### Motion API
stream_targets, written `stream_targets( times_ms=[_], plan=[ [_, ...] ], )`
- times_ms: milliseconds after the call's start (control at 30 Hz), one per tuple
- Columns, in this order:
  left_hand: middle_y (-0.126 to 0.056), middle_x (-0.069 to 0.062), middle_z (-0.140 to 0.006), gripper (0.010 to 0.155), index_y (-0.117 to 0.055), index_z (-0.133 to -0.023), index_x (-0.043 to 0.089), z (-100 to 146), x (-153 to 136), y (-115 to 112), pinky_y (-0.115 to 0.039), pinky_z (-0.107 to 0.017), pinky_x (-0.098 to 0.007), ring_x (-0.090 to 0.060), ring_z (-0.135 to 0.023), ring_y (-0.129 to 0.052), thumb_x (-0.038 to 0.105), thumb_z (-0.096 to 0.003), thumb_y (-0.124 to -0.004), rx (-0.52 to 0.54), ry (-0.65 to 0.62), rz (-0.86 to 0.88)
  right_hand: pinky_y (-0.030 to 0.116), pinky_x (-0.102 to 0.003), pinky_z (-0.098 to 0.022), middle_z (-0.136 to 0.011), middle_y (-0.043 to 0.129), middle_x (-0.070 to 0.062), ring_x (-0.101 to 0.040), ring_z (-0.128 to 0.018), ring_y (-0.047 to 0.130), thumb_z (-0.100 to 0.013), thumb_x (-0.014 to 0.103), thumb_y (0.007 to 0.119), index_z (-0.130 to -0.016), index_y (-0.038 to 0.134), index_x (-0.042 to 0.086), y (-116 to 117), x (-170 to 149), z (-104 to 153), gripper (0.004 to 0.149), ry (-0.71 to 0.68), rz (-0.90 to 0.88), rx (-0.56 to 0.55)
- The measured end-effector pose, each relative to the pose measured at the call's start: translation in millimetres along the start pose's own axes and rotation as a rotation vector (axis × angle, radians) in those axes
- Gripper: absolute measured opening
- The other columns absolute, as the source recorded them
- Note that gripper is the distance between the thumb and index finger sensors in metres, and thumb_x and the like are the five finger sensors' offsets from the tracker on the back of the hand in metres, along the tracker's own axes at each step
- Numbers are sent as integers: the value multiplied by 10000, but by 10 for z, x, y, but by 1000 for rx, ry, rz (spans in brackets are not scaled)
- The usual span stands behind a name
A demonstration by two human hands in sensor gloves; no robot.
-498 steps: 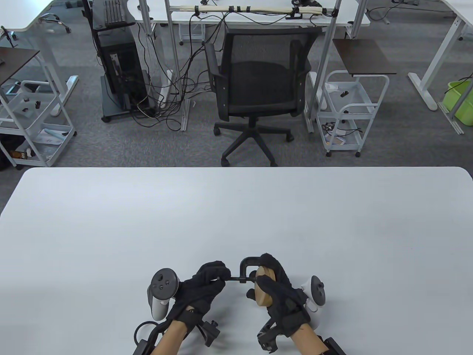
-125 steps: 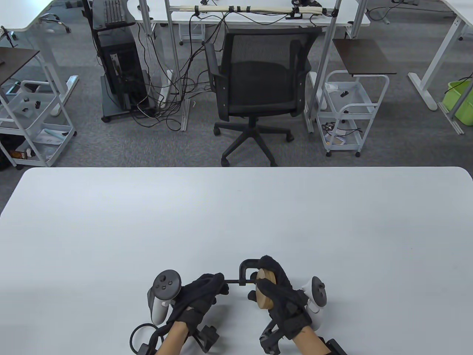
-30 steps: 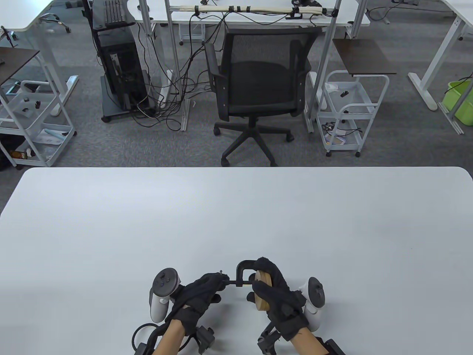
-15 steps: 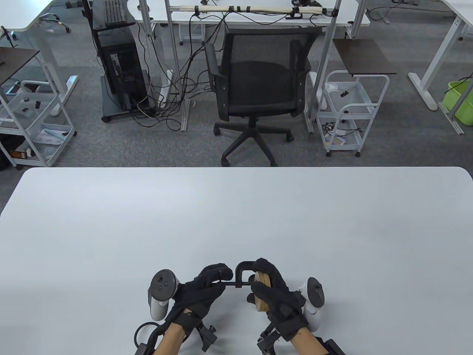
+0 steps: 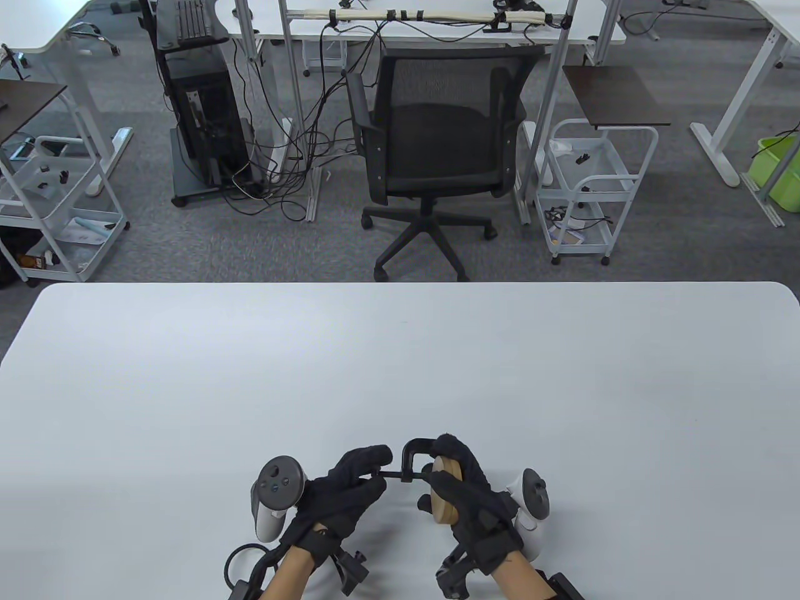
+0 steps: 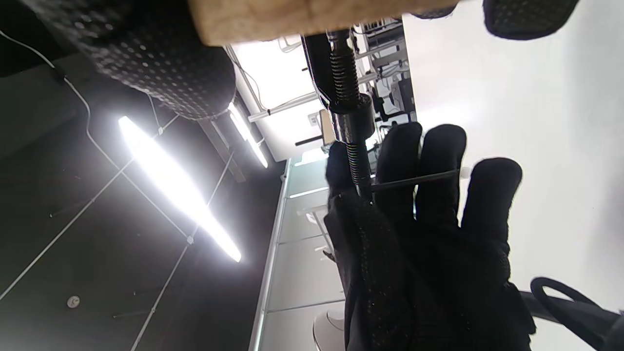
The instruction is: Screw the clamp shut
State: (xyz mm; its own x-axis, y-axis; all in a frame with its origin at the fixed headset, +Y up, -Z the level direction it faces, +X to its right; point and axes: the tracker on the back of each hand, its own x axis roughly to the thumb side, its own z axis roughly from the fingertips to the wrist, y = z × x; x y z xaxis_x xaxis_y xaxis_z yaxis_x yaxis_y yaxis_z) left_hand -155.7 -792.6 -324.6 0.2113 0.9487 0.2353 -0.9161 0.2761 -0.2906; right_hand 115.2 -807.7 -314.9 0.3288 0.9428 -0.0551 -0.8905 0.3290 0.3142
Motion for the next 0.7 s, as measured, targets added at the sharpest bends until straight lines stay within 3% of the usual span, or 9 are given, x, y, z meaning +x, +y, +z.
stream_targets(
  times_ms=[133,200,267,333,367,400,433,567,700],
  plan=[
    [-551,-267,-1082,835,-477,-1078,65,50,-56,40,-663,-588,-618,-541,-931,-602,584,-498,-780,107,105,-95,613,-699,-532,-1134,369,-62,-542,-926,430,-507,521,890,-1081,485,197,-14,12,-2,774,-13,-9,-8],
    [-650,-273,-1030,778,-644,-986,47,60,-87,53,-698,-554,-600,-551,-877,-671,643,-495,-745,130,150,-100,613,-699,-531,-1134,371,-63,-540,-927,432,-505,523,890,-1080,487,199,-20,14,0,773,-19,-8,-20],
    [-741,-253,-987,737,-869,-801,29,66,-119,55,-725,-535,-585,-542,-844,-728,683,-504,-704,103,193,-70,612,-698,-536,-1135,364,-60,-539,-929,427,-507,525,888,-1081,482,199,-20,21,3,775,-31,-12,-14],
    [-799,-246,-952,762,-960,-665,19,64,-156,39,-737,-525,-581,-542,-819,-764,705,-512,-666,57,239,-23,613,-699,-535,-1135,367,-58,-538,-930,430,-505,524,890,-1081,484,201,-10,31,4,774,-44,-1,-11],
    [-785,-248,-965,778,-959,-678,16,61,-170,28,-734,-533,-579,-544,-830,-751,712,-518,-649,29,248,2,613,-699,-535,-1135,369,-58,-539,-929,430,-505,523,889,-1081,485,200,-2,34,3,774,-46,5,-5],
    [-757,-249,-989,891,-947,-719,-87,56,-192,12,-727,-545,-578,-545,-848,-728,719,-525,-622,-2,244,43,614,-699,-534,-1135,370,-58,-539,-929,433,-502,525,891,-1081,486,200,15,36,1,777,-48,18,11],
    [-714,-251,-1018,891,-879,-821,-70,59,-206,7,-718,-558,-578,-546,-869,-702,726,-530,-606,-16,243,96,609,-700,-537,-1135,368,-54,-538,-931,427,-502,522,893,-1081,486,202,35,39,2,776,-48,28,32],
    [-563,-290,-1081,944,-773,-877,-183,63,-220,-54,-649,-599,-622,-572,-925,-581,689,-546,-628,-44,254,226,599,-705,-539,-1134,354,-51,-536,-931,411,-499,516,898,-1080,481,212,65,23,9,777,-40,60,32],
    [-468,-311,-1104,907,-675,-943,-123,67,-213,-119,-623,-617,-626,-586,-946,-508,694,-556,-610,-76,279,255,594,-716,-532,-1129,374,-42,-539,-928,414,-481,498,922,-1072,503,206,79,43,10,781,-56,109,43]
  ],
)
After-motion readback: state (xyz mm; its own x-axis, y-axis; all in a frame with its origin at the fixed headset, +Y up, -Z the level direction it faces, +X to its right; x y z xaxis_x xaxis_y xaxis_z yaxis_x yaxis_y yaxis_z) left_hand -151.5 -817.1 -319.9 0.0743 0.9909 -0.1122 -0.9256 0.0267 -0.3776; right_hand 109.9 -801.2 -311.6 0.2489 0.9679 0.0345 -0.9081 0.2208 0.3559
